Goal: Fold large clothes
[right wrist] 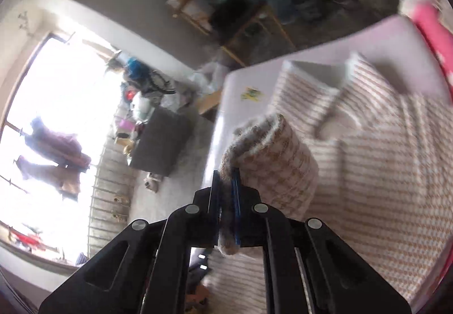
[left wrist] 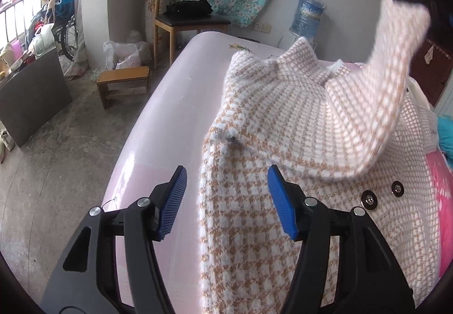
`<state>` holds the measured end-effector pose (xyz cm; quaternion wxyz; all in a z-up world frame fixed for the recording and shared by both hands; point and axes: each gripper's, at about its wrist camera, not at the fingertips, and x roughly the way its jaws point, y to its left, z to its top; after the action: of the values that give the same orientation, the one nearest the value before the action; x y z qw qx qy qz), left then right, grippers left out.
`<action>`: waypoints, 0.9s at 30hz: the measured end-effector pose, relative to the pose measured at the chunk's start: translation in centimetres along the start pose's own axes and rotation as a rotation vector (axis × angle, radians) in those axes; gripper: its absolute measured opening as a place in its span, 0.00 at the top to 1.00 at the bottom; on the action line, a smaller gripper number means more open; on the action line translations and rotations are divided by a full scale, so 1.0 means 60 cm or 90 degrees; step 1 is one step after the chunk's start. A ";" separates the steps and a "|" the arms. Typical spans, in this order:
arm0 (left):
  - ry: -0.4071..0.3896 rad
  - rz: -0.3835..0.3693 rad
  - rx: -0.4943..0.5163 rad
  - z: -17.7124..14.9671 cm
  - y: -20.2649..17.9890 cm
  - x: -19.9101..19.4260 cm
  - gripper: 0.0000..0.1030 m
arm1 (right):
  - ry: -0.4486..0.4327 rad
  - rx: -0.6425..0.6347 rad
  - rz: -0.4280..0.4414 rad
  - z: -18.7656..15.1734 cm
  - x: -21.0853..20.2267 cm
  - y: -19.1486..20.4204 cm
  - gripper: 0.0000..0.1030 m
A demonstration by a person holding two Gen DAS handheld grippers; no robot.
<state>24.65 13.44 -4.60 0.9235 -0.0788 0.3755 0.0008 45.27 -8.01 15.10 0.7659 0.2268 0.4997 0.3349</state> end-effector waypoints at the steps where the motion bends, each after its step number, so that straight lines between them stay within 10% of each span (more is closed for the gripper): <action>1: 0.003 0.011 -0.003 0.001 0.000 0.001 0.45 | 0.004 -0.031 0.015 0.012 0.019 0.049 0.92; 6: 0.009 0.042 -0.036 0.011 0.012 0.003 0.45 | -0.020 -0.158 0.129 0.042 0.038 0.260 0.93; 10: 0.016 0.057 -0.044 0.016 0.016 0.010 0.45 | -0.071 -0.226 0.154 0.032 -0.019 0.301 0.93; 21: 0.056 0.069 -0.066 0.011 0.028 0.036 0.45 | -0.004 0.043 -0.199 -0.073 -0.070 -0.236 0.93; 27: 0.065 0.084 -0.041 0.013 0.014 0.042 0.45 | -0.009 0.088 -0.250 -0.115 -0.102 -0.335 0.93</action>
<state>26.97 14.25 -5.93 0.8981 -0.0835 0.4261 0.0693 43.02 -25.94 2.39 0.8023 0.1797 0.5511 0.1427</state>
